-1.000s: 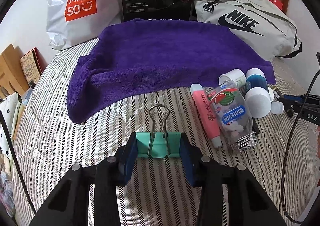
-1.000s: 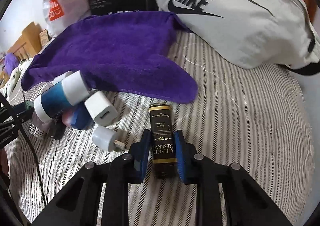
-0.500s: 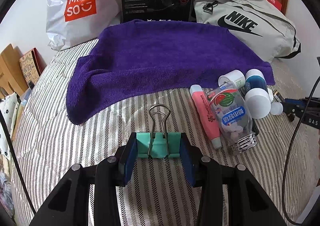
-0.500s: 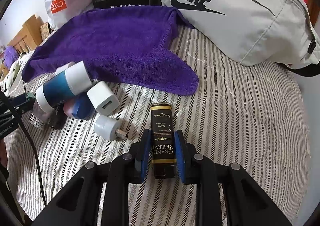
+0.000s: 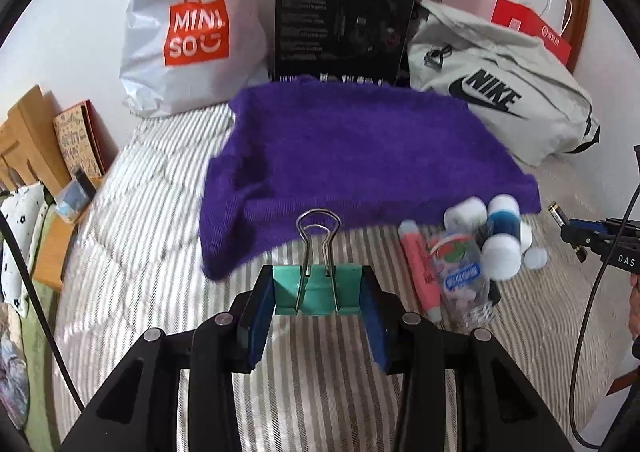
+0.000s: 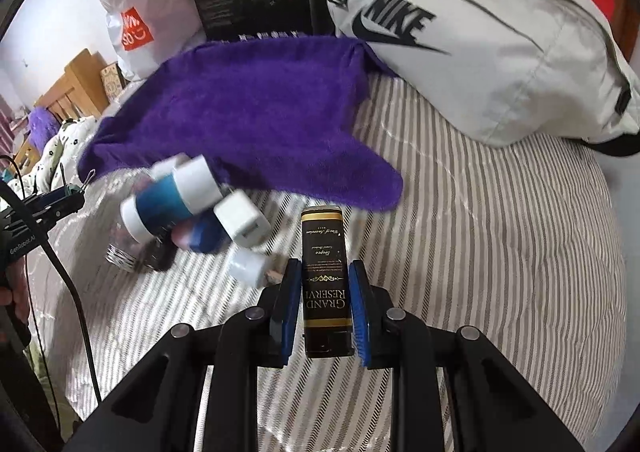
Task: Organize rigid objects
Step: 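Carry the clip in the left gripper while the right gripper carries the box over the purple towel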
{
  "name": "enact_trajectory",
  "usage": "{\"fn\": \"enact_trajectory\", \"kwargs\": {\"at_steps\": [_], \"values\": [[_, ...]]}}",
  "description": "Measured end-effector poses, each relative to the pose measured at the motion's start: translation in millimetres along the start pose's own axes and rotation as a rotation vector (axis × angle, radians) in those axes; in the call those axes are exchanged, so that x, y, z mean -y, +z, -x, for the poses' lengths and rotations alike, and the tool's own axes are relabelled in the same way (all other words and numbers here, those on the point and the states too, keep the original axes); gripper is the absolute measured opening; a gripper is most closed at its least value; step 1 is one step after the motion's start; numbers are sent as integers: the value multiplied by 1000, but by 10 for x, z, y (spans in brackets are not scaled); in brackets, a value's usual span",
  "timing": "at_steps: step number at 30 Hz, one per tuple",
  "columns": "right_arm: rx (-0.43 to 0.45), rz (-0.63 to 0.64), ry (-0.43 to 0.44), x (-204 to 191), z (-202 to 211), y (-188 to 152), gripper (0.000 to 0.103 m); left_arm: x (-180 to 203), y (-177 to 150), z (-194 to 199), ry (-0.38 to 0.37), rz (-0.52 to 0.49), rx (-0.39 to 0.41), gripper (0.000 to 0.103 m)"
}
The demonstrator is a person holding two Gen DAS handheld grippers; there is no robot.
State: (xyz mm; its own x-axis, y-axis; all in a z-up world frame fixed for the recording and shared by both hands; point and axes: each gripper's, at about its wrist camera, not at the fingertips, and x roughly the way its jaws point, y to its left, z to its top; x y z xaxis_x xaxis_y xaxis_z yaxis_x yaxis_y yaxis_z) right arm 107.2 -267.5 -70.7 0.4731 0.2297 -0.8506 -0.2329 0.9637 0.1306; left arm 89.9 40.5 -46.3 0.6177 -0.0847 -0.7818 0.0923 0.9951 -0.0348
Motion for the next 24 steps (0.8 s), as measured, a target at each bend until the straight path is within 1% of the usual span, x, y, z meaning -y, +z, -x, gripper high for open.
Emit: {"fn": "enact_trajectory", "kwargs": {"at_steps": [8,12,20,24], "values": [[42,4,50,-119,79,328,24,26,392,26,-11,-23,36,39],[51,6,71,-154,30,514,24,82,607,-47,-30,-43,33,39],[41,18,111,-164,-273,975,24,130,996,-270,-52,-59,34,39],[55,34,118,-184,-395,1232,24,125,1171,-446,-58,-51,27,39]]}}
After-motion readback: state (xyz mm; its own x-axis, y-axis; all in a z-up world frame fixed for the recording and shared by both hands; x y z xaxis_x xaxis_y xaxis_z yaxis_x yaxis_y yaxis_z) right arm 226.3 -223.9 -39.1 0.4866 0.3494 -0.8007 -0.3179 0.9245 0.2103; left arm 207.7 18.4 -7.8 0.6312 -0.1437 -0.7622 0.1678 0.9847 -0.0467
